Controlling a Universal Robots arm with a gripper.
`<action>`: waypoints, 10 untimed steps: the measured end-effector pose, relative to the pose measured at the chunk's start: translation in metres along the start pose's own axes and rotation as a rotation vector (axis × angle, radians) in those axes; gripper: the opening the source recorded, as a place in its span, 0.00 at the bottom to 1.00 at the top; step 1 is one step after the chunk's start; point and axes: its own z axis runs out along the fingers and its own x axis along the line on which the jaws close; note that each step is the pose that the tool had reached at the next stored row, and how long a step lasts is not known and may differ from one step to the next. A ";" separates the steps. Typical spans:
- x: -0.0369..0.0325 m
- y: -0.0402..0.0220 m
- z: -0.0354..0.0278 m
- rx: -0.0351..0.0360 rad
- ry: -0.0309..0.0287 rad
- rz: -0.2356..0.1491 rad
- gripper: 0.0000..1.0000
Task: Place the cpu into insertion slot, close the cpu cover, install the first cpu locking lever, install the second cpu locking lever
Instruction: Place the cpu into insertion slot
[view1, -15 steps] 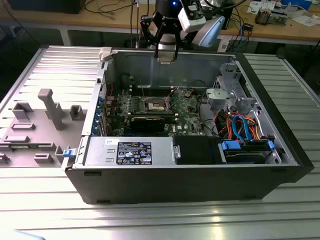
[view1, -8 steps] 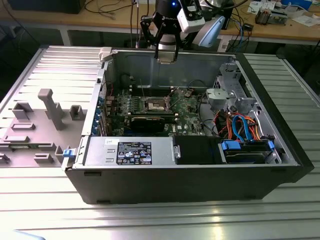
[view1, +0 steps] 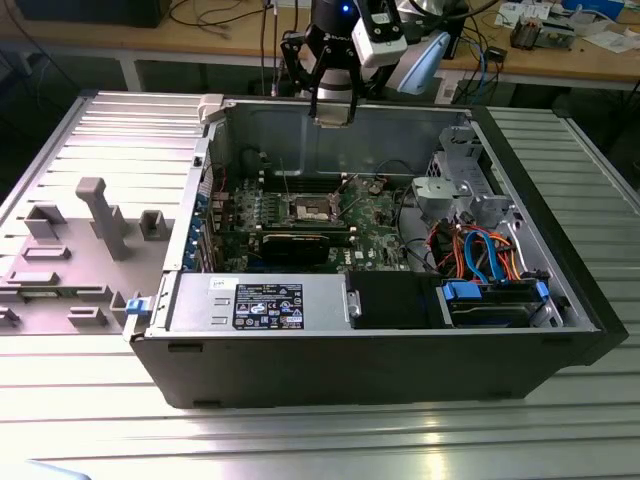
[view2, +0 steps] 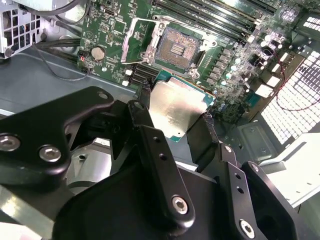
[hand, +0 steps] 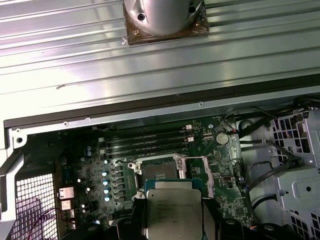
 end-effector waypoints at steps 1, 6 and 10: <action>0.0000 0.0000 0.0000 0.0000 0.0001 0.000 0.54; -0.0001 -0.0008 0.0006 -0.0015 -0.0045 0.050 0.54; -0.0004 -0.0024 0.0012 -0.0016 -0.0086 0.097 0.54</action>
